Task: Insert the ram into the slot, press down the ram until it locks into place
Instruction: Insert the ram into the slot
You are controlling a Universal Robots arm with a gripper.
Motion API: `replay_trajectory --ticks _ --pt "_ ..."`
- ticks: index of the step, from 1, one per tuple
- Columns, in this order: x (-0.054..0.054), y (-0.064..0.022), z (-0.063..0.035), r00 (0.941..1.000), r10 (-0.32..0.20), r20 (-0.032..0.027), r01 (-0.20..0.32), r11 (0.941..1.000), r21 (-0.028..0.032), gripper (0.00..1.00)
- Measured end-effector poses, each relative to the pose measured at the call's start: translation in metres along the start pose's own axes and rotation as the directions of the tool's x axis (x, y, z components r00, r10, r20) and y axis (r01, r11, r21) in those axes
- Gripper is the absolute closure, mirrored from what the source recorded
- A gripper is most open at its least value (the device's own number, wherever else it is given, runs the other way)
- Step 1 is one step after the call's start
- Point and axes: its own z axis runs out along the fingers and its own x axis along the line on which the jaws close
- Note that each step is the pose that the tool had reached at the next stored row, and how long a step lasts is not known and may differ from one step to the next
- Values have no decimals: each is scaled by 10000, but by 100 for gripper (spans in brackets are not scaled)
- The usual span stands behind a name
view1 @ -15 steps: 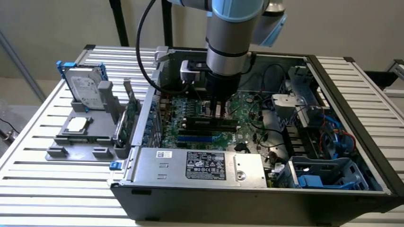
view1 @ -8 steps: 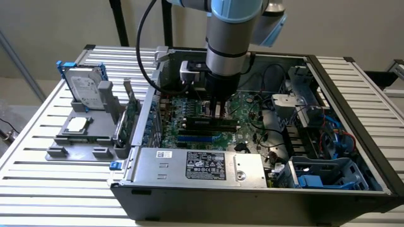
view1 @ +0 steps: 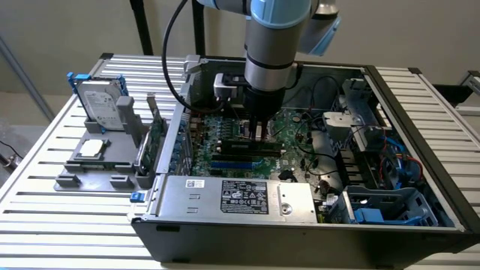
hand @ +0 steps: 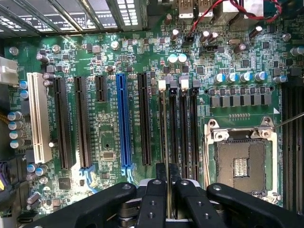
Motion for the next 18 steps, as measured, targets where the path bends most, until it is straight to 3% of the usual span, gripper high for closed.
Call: replay_trajectory --ticks 18 --pt "-21 15 64 10000 -13 -52 13 10000 6 86"
